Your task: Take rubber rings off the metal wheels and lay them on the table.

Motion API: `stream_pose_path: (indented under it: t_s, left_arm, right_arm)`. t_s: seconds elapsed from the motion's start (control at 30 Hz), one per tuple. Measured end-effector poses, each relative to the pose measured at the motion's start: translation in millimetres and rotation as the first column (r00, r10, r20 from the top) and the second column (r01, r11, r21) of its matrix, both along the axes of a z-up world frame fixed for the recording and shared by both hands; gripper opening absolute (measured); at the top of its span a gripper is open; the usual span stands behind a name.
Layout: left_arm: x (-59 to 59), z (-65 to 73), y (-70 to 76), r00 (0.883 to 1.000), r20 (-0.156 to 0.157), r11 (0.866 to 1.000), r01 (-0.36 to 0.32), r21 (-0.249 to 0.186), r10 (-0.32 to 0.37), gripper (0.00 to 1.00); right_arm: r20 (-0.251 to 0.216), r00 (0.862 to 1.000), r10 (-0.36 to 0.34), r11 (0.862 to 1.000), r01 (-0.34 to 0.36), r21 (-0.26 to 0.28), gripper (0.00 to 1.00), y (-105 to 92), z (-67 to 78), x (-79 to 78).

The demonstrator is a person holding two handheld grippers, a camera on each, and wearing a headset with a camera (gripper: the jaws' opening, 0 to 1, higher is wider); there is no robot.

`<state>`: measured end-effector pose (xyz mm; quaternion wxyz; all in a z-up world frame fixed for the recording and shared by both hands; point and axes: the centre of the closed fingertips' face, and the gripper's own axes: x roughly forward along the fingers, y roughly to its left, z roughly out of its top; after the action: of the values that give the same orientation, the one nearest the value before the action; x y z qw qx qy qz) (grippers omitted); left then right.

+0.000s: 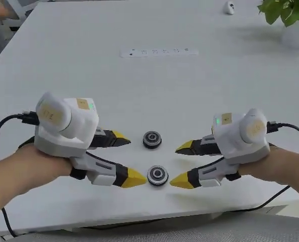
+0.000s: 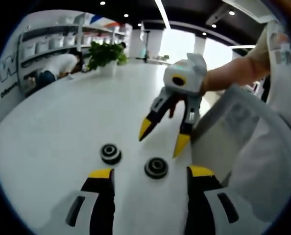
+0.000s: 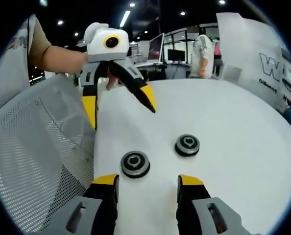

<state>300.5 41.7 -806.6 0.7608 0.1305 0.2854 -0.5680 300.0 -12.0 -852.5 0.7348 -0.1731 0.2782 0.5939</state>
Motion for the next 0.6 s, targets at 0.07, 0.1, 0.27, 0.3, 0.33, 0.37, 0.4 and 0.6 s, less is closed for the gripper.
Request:
stream_pose_path:
  t_s: [0.07,0.1,0.27,0.3,0.33,0.37,0.4,0.6]
  left_arm:
    - [1.8,-1.2,-0.7,1.0,-0.002,1.0,-0.004,-0.002,0.004,0.58]
    - [3.0,-3.2,-0.9,1.0,-0.005,1.0,-0.004,-0.003,0.004,0.58]
    - [1.0,-7.1,-4.3,1.0,-0.011,1.0,0.009,0.008,-0.009,0.54]
    - [0.5,-7.5,-4.9,1.0,-0.009,1.0,0.012,0.01,-0.012,0.53]
    - [0.7,-7.7,-5.6,1.0,-0.006,1.0,0.014,0.011,-0.014,0.53]
    - [1.0,-7.9,-5.9,1.0,-0.005,1.0,0.014,0.012,-0.014,0.52]
    - [1.1,-8.4,-5.4,1.0,-0.006,1.0,0.014,0.013,-0.014,0.52]
    - [0.6,-10.0,-12.4,1.0,-0.012,1.0,0.02,0.016,-0.019,0.49]
  right_arm:
    - [0.0,1.0,0.012,1.0,-0.012,-0.006,0.44,0.6,-1.5,-1.8]
    - [-0.001,1.0,0.015,1.0,-0.015,-0.008,0.44,0.9,-2.4,-2.6]
    - [-0.004,1.0,0.026,1.0,-0.026,-0.005,0.41,3.8,-4.0,-4.4]
    - [-0.004,1.0,0.027,1.0,-0.027,-0.004,0.41,4.4,-4.1,-4.5]
    - [-0.002,1.0,0.029,1.0,-0.029,-0.004,0.41,5.0,-4.1,-4.6]
    - [-0.004,0.999,0.034,0.999,-0.034,-0.004,0.4,5.8,-3.8,-5.6]
    - [-0.007,0.999,0.036,0.999,-0.036,-0.004,0.4,6.1,-3.7,-6.2]
    - [-0.015,0.999,0.041,0.999,-0.041,-0.001,0.37,6.7,-3.5,-8.0]
